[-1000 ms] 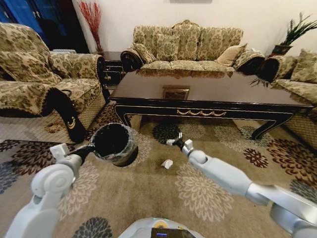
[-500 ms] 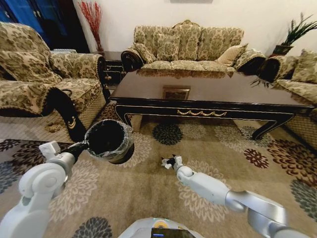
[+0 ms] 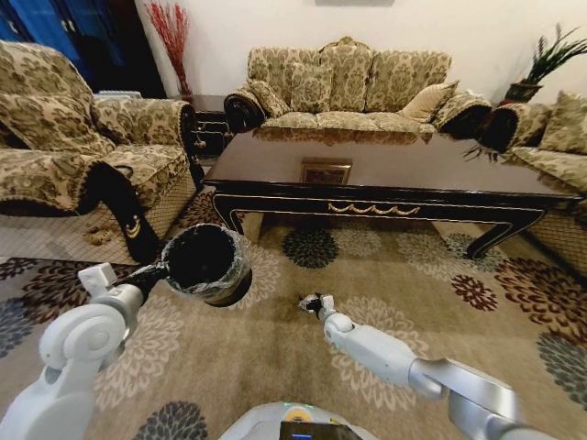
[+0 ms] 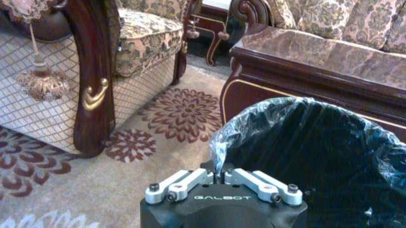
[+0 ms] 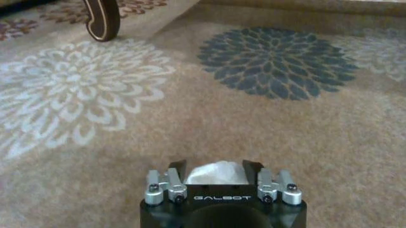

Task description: Move to the front of the table and pick up the trash from the floor, then place it into the trash bin.

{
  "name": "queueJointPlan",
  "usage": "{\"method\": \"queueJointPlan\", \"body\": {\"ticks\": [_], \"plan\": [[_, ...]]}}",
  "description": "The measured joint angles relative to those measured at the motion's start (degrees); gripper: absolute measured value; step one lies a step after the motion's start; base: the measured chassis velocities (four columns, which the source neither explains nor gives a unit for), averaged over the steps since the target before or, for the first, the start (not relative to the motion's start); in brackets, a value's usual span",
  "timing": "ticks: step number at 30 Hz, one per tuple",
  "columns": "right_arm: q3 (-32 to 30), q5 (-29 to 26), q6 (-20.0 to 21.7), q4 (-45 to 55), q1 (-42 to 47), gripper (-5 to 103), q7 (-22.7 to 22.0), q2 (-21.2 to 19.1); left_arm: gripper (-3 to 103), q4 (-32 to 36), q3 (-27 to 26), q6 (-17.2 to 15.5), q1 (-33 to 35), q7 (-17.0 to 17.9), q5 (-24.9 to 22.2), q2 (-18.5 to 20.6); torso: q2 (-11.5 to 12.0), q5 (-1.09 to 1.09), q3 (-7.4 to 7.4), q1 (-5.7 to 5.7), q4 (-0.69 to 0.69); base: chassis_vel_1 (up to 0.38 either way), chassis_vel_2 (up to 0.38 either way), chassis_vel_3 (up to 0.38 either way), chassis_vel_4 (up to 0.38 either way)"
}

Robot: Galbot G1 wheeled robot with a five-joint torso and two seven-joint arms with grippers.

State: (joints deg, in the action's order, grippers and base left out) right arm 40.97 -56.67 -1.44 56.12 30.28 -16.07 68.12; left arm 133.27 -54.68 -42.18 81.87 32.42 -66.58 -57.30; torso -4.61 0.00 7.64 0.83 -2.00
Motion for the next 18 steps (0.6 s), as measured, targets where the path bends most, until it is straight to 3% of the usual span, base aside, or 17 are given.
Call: {"method": "queueJointPlan", "body": {"ticks": [2,4,10,11,13,18], "plan": [[-0.2,0.5,0.2,-0.1,0.2,52,0.0,-0.3,3,-0.1,0.2,0.0,-0.2,0.0,0.0,0.1,0.0,0.01,0.00,0.00,0.00,0.000,0.000,0.000,0.000],[-0.3,0.7,0.2,-0.1,0.3,52,0.0,-0.5,3,-0.3,0.4,0.0,-0.3,0.0,0.0,0.1,0.0,0.01,0.00,0.00,0.00,0.000,0.000,0.000,0.000],[-0.7,2.3,-0.2,0.4,0.9,25,0.7,-2.6,3,-0.9,1.5,0.2,-1.0,-0.1,0.6,0.0,0.0,0.01,0.00,0.00,0.00,0.000,0.000,0.000,0.000],[-0.7,2.3,-0.2,0.4,0.9,25,0.7,-2.6,3,-0.9,1.5,0.2,-1.0,-0.1,0.6,0.0,0.0,0.01,0.00,0.00,0.00,0.000,0.000,0.000,0.000],[-1.7,3.3,-1.8,2.0,1.3,14,1.4,-4.7,3,-1.3,2.0,0.3,-1.2,-0.3,1.1,-0.1,0.0,0.01,0.00,0.00,0.00,0.000,0.000,0.000,0.000],[-4.8,6.1,-5.8,7.2,1.5,1,4.5,-9.4,3,-2.1,3.0,0.4,-1.5,-0.3,1.5,-0.4,0.0,0.00,0.00,0.00,0.01,0.000,0.000,0.000,0.000]]}}
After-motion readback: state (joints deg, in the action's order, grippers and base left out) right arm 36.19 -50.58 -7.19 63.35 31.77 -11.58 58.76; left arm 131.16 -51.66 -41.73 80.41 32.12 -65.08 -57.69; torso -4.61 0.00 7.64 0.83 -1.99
